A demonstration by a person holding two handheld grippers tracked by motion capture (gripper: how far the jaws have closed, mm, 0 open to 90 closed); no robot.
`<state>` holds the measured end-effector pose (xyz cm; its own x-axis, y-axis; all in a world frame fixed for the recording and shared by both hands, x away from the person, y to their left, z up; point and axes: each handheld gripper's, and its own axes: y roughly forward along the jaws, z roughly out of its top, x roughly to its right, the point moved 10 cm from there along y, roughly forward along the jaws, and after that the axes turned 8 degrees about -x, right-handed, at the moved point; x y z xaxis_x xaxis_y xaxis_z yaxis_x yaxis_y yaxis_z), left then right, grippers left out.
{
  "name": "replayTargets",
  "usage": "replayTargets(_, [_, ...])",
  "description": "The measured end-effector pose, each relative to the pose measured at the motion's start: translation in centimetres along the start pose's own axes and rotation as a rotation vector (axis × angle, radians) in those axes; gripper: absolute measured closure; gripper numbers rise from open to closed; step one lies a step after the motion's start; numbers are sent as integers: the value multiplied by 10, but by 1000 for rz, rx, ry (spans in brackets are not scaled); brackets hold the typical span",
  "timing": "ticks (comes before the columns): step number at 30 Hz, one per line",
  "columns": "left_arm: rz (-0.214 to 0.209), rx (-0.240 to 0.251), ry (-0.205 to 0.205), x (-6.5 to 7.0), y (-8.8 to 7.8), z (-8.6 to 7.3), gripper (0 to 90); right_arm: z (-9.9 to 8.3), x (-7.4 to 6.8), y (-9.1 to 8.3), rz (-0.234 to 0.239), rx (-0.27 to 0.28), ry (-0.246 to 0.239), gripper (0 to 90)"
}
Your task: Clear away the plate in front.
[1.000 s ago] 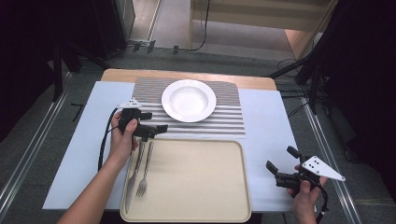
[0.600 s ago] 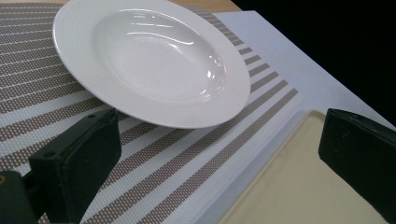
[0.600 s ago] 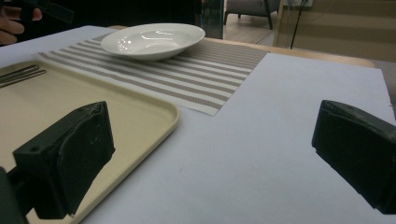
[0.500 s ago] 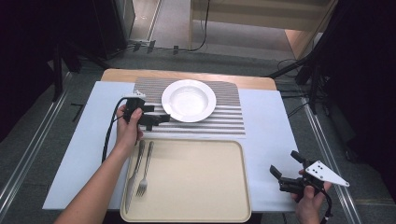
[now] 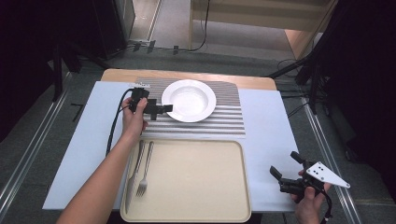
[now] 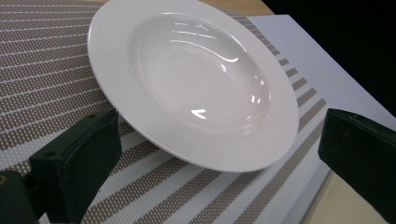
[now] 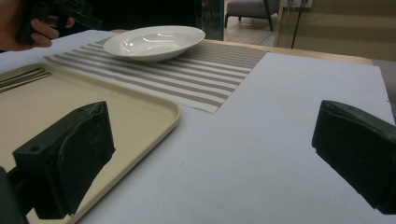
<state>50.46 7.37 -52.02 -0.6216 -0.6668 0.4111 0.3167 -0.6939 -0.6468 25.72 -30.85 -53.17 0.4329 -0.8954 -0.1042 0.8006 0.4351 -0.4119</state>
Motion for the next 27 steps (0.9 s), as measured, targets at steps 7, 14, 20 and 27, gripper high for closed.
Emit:
replayTargets(7, [-3,-14,-61,-12,19,7,0,0,0,1,6,0,5,0])
replayTargets(14, [22,-35,-94,-20,35,8,0,-1,1,2,11,-1,6,0])
replayTargets(20, [14,-36,-157,-27,42,7,139,-1,1,3,14,-2,8,0])
replayTargets(27, [-28,-67,-202,-23,51,8,141,-2,0,4,18,-6,8,0])
